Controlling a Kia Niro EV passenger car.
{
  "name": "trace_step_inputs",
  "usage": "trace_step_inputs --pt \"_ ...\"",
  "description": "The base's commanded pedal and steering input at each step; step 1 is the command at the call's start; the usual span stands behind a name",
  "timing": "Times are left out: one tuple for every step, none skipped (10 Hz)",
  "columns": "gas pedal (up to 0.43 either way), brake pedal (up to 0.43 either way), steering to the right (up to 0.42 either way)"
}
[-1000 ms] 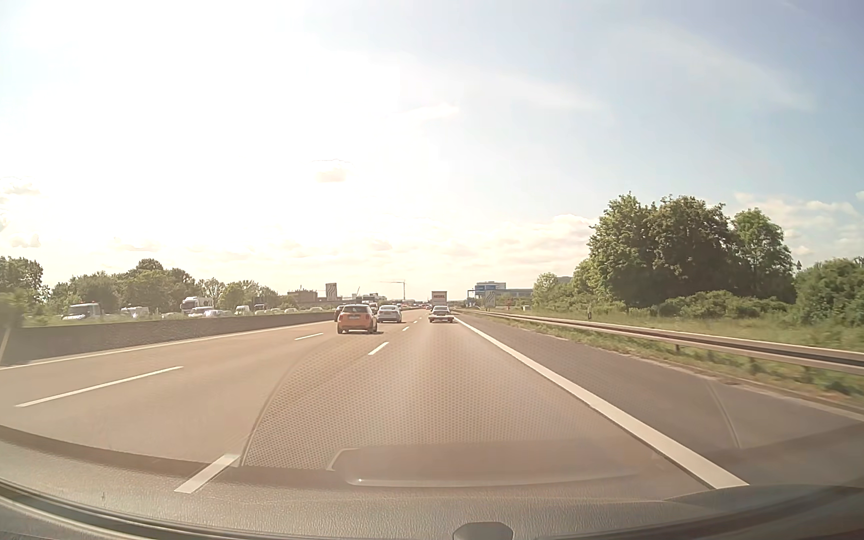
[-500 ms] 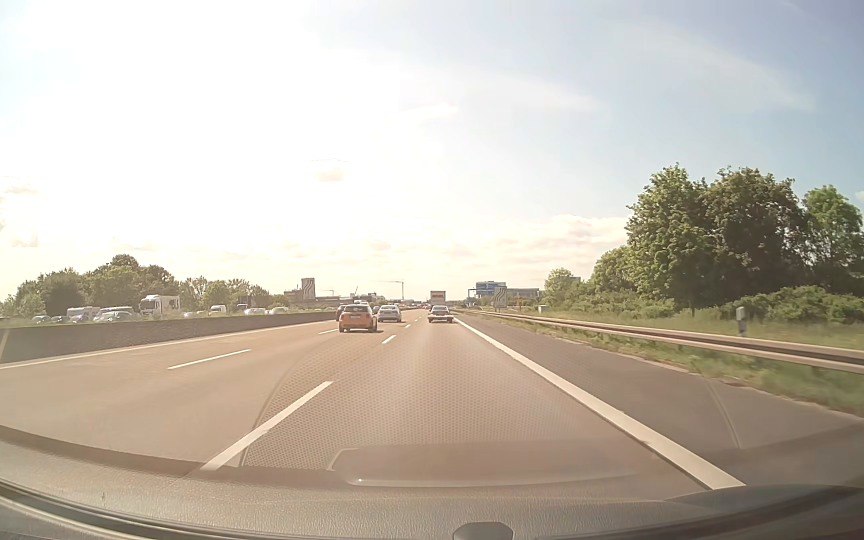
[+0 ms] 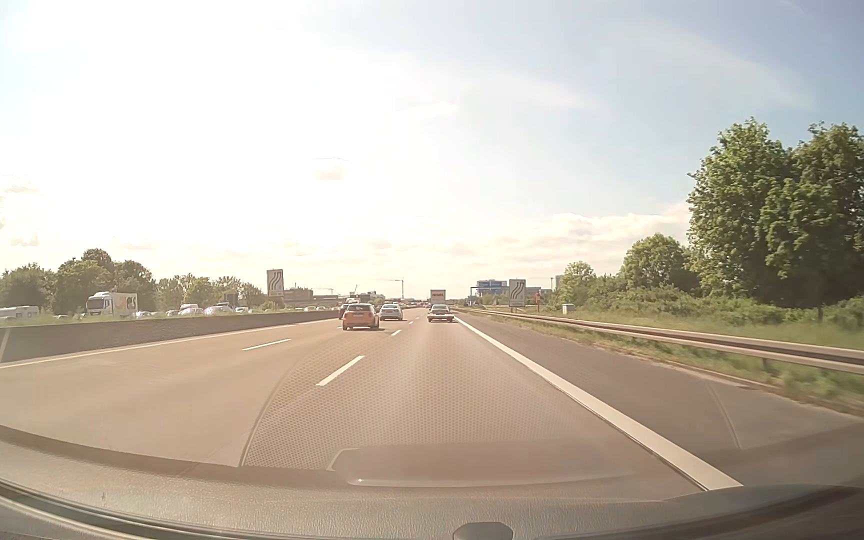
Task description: Follow the waypoints while adhering to traffic rules and regulations
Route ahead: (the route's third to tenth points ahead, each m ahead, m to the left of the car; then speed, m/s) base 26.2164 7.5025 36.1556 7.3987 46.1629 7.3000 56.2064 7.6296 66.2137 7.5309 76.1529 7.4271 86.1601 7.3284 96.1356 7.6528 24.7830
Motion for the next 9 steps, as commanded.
trace_step_inputs --pt "0.130 0.000 -0.003" --pt "0.130 0.000 -0.003" --pt "0.130 0.000 -0.003" --pt "0.130 0.000 -0.003" --pt "0.130 0.000 -0.003" --pt "0.130 0.000 -0.003" --pt "0.118 0.000 -0.003" --pt "0.118 0.000 -0.003" --pt "0.118 0.000 -0.003"
